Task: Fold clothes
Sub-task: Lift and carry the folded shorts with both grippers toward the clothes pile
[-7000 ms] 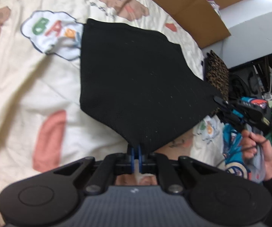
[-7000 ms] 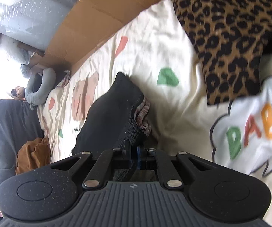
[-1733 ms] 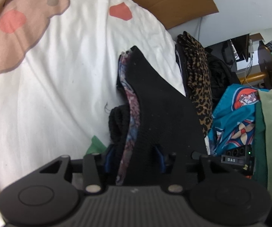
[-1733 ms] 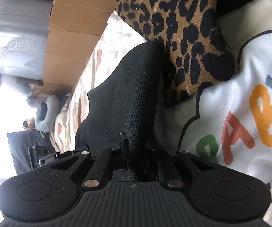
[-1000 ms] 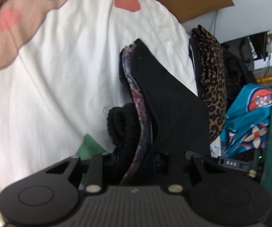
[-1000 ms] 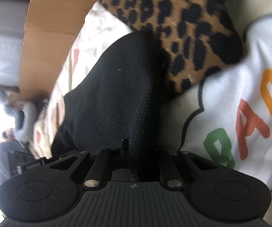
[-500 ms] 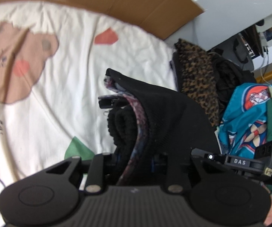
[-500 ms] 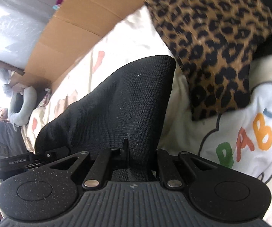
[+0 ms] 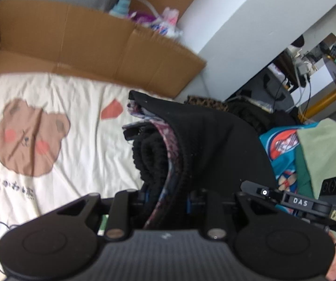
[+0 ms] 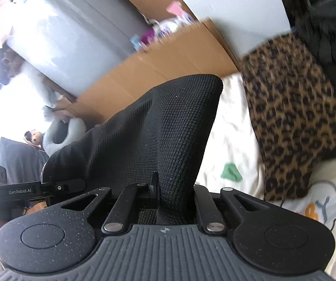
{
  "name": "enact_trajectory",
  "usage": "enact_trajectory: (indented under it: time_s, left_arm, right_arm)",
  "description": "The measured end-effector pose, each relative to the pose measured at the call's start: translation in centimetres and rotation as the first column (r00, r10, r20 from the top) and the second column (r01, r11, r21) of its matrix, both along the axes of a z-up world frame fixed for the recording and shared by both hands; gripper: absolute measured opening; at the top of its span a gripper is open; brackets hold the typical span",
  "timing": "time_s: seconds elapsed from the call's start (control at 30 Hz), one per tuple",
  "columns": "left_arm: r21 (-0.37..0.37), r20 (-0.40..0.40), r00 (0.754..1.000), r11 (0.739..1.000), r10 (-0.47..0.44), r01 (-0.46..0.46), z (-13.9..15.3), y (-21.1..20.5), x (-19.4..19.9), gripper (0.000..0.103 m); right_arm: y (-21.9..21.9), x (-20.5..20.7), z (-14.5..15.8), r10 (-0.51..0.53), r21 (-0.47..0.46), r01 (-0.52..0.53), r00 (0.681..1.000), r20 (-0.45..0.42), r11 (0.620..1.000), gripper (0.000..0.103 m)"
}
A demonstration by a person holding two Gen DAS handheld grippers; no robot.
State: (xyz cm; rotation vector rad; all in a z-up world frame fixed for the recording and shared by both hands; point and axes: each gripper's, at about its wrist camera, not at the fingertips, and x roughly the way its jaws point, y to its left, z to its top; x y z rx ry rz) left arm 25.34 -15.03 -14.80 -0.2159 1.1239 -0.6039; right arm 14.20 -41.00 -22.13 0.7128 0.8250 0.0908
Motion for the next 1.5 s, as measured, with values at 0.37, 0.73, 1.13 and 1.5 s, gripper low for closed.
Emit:
enact_trajectory:
  time_s: [0.37, 0.73, 1.13, 1.5]
  left_arm:
    - [-0.020, 0.094, 0.994, 0.998, 0.063, -0.061, 10.8, -0.9, -2.7, 0.028]
    - [-0.093, 0.152, 0.984, 0.993, 0.090, -0.077, 17.7, -2.2, -4.8, 0.028]
    - [-0.138, 0.185, 0.978, 0.988, 0.094, -0.069, 19.2, -5.8, -5.8, 0.028]
    - [-0.173, 0.112, 0.990, 0.983, 0.086, -0.065, 16.1, -10.2, -5.3, 0.028]
  right_arm:
    - [-0.8, -0.4, 10.5, 0.013, -0.039, -0.010, 0.996, 0.093, 0.999, 0.007]
    - [-2.0, -2.3, 19.9, 0.035, -0.118, -0.015, 0.984, 0.172, 0.993, 0.007]
    - [-5.5, -3.1, 24.4, 0.034, -0.169, 0.003, 0.976, 0.217, 0.986, 0.008]
    - [-10.8, -3.5, 23.6, 0.031, -0.211, 0.013, 0.979, 0.203, 0.977, 0.008]
